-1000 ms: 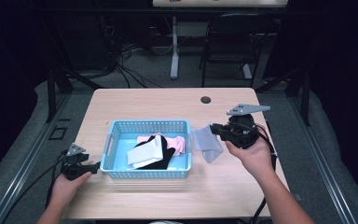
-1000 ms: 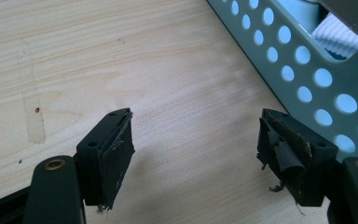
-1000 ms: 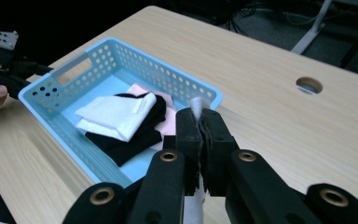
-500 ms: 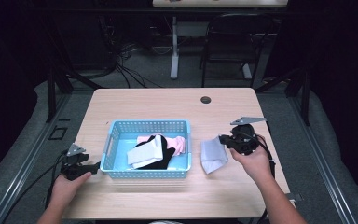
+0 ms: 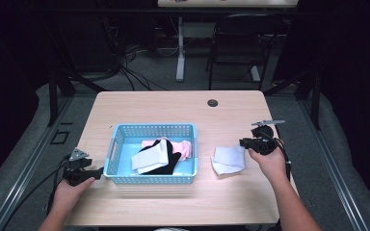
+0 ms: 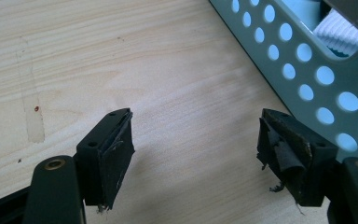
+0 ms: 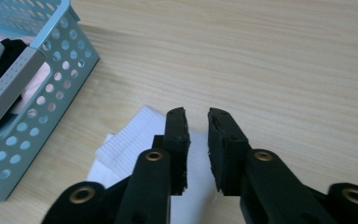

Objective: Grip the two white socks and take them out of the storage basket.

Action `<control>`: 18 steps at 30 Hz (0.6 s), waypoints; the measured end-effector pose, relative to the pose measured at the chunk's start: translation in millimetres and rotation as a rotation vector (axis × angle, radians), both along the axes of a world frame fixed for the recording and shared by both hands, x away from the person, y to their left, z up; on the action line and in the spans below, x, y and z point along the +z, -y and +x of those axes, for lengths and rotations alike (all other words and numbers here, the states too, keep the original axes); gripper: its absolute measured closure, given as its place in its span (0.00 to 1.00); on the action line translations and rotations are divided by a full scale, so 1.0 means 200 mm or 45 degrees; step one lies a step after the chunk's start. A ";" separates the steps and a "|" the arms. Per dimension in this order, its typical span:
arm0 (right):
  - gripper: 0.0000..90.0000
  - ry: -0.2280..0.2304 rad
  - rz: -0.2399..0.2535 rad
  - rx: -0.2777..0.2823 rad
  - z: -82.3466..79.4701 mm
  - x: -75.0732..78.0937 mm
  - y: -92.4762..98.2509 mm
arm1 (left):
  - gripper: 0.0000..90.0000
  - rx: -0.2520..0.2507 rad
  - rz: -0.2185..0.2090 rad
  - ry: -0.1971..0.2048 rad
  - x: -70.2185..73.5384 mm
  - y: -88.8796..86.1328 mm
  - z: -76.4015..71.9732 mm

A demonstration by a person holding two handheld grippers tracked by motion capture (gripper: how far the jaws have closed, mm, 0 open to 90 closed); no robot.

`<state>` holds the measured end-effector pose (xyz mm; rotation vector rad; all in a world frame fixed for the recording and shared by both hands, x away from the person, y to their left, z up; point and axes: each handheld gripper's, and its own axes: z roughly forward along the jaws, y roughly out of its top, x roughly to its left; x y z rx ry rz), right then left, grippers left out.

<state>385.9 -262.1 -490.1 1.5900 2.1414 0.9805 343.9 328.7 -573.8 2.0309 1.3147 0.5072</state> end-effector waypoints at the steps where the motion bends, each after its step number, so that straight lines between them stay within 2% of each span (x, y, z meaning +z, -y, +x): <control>1: 0.81 0.006 0.000 -0.001 0.00 0.00 0.00 | 0.29 0.000 -0.001 0.000 0.00 0.00 0.00; 9: 0.72 -0.003 0.035 0.053 0.00 0.01 -0.08 | 0.29 0.000 0.000 0.000 0.00 0.00 0.00; 16: 0.64 0.051 0.052 0.160 0.02 0.07 -0.25 | 0.29 0.000 -0.003 0.002 0.00 0.00 0.00; 18: 0.64 0.042 0.053 0.199 0.03 0.08 -0.31 | 0.29 0.000 -0.004 0.002 0.00 0.00 0.00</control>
